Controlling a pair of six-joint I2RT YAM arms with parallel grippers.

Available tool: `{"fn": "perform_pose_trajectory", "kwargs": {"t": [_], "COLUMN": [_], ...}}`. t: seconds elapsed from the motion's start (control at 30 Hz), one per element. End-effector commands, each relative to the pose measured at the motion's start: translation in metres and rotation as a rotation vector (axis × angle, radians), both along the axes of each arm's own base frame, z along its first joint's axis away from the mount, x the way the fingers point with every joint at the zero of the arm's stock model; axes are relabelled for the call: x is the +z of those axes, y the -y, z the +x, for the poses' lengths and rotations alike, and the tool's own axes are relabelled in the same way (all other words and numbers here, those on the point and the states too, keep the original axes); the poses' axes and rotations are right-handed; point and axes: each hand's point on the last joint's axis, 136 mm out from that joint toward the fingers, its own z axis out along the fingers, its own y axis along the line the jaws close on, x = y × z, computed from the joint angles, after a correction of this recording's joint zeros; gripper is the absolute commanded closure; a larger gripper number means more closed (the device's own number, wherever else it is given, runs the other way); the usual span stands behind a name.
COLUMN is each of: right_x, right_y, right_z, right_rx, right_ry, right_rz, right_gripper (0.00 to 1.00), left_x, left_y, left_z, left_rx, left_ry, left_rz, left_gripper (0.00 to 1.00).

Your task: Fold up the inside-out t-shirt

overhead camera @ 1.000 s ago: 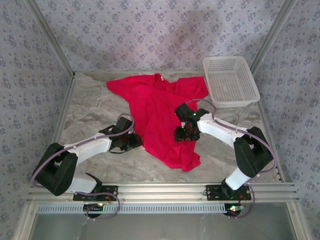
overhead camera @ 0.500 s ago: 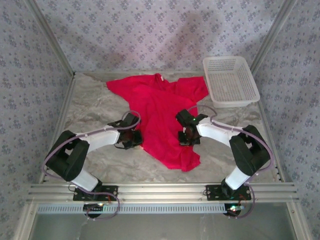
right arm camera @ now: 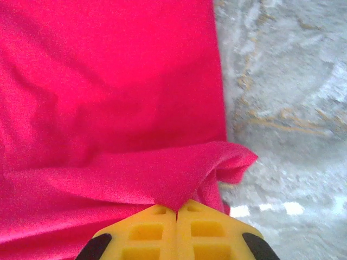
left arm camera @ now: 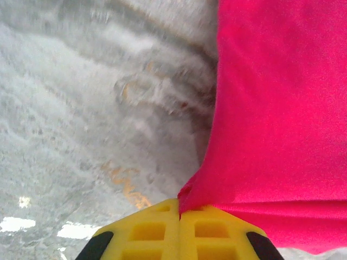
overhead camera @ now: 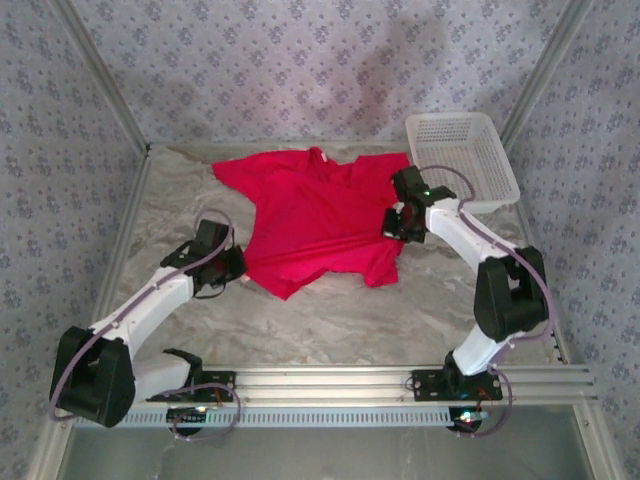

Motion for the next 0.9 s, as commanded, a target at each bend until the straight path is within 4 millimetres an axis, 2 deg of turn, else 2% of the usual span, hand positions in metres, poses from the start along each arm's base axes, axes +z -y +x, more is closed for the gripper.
{"fn": "perform_pose_trajectory", "kwargs": {"t": [0.0,0.13,0.2,0.23,0.3,0.33,0.37,0.43,0.5,0.6,0.67,0.7,0.77,0.87], "right_x": [-0.017,-0.021,-0.020,-0.018,-0.013,-0.011,-0.007,-0.001,0.000,-0.008,-0.012,-0.020,-0.025,-0.032], "right_y": [0.006,-0.007,-0.013,-0.014,-0.015,-0.015,-0.014,-0.012,-0.014,-0.029,-0.044,-0.051,-0.067,-0.091], "right_z": [0.019,0.047,0.062,0.069,0.075,0.073,0.068,0.049,0.016,-0.035,-0.056,-0.070,-0.083,-0.096], "right_rx": [0.025,0.043,0.043,0.042,0.056,0.068,0.081,0.106,0.139,0.197,0.228,0.255,0.285,0.294], "right_ry": [-0.038,-0.047,-0.055,-0.056,-0.074,-0.079,-0.080,-0.076,-0.085,-0.079,-0.066,-0.078,-0.069,-0.056], "right_rz": [-0.072,-0.070,-0.062,-0.069,-0.082,-0.089,-0.100,-0.110,-0.110,-0.096,-0.067,-0.059,-0.027,0.034], "right_gripper": [1.00,1.00,0.99,0.92,0.66,0.62,0.57,0.57,0.56,0.58,0.60,0.60,0.60,0.57], "left_x": [-0.026,-0.040,-0.042,-0.042,-0.037,-0.033,-0.027,-0.014,-0.002,-0.001,-0.005,-0.007,-0.011,-0.012], "left_y": [-0.010,-0.009,-0.009,-0.009,-0.006,-0.004,-0.001,0.007,0.017,0.037,0.056,0.064,0.072,0.078], "left_z": [-0.008,0.012,0.031,0.038,0.051,0.052,0.052,0.041,0.022,-0.007,-0.019,-0.022,-0.022,-0.015], "left_rx": [-0.019,-0.047,-0.059,-0.066,-0.081,-0.089,-0.101,-0.128,-0.166,-0.214,-0.264,-0.288,-0.307,-0.313], "left_ry": [-0.075,-0.112,-0.125,-0.133,-0.156,-0.158,-0.149,-0.127,-0.104,-0.089,-0.070,-0.050,-0.018,0.012], "left_rz": [0.062,0.112,0.146,0.161,0.185,0.189,0.201,0.238,0.265,0.198,0.118,0.091,0.074,0.066], "left_gripper": [1.00,1.00,1.00,0.97,0.84,0.77,0.70,0.67,0.66,0.67,0.70,0.72,0.72,0.62]}}
